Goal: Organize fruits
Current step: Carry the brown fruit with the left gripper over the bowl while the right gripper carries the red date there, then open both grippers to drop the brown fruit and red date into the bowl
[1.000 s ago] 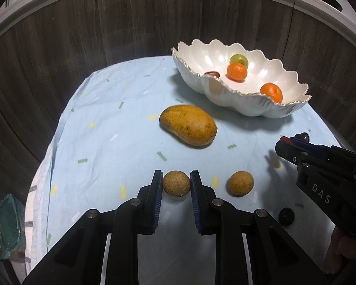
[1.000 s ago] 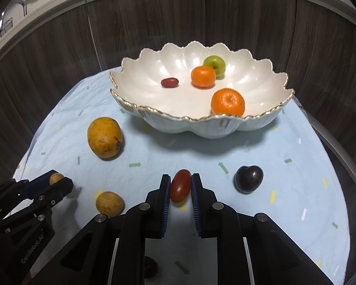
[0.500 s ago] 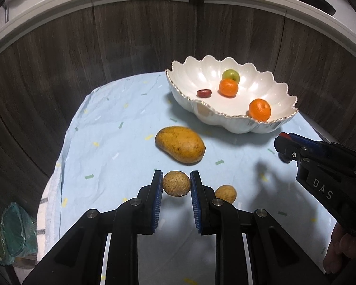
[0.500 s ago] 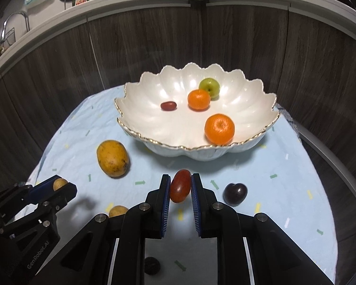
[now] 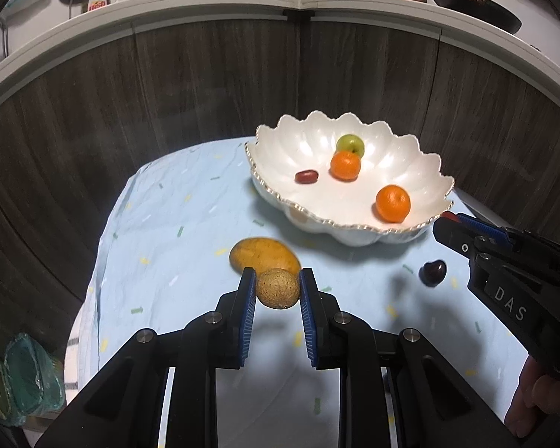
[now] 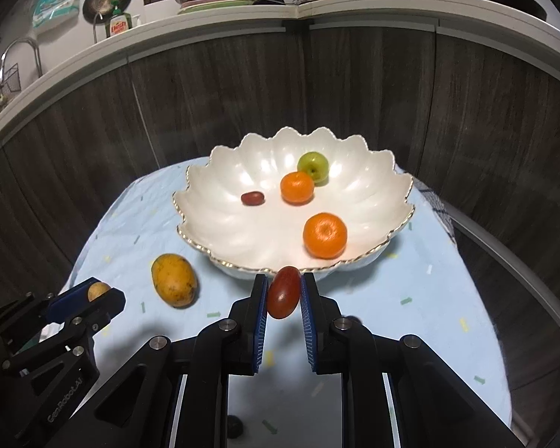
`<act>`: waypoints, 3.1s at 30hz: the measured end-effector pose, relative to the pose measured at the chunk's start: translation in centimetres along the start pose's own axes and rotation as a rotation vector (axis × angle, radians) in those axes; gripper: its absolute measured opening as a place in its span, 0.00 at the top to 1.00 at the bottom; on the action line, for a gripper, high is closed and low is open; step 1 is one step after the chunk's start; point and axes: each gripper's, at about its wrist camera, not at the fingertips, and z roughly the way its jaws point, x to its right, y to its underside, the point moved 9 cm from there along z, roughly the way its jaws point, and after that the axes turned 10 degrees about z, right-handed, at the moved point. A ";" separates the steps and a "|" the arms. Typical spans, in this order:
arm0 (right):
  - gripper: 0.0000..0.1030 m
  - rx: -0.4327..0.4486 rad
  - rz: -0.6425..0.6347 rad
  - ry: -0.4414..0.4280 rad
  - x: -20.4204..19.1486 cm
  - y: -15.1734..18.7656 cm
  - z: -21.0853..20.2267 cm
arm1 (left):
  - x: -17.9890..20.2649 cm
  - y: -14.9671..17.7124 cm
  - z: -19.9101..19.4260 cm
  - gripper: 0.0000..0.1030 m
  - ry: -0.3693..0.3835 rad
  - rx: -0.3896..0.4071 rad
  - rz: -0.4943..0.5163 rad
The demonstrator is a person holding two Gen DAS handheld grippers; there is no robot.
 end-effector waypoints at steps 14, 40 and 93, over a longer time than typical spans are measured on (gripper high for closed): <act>0.82 0.036 0.026 0.028 1.9 -3.5 -0.6 | 1.2 -4.2 0.3 0.77 0.014 0.039 0.026; 0.82 0.071 0.035 0.067 5.0 -8.2 2.1 | 2.3 -9.4 3.9 0.77 0.018 0.061 0.060; 0.72 -0.013 0.031 0.128 7.6 -8.9 9.1 | 2.0 -10.1 11.3 0.55 -0.006 -0.024 0.065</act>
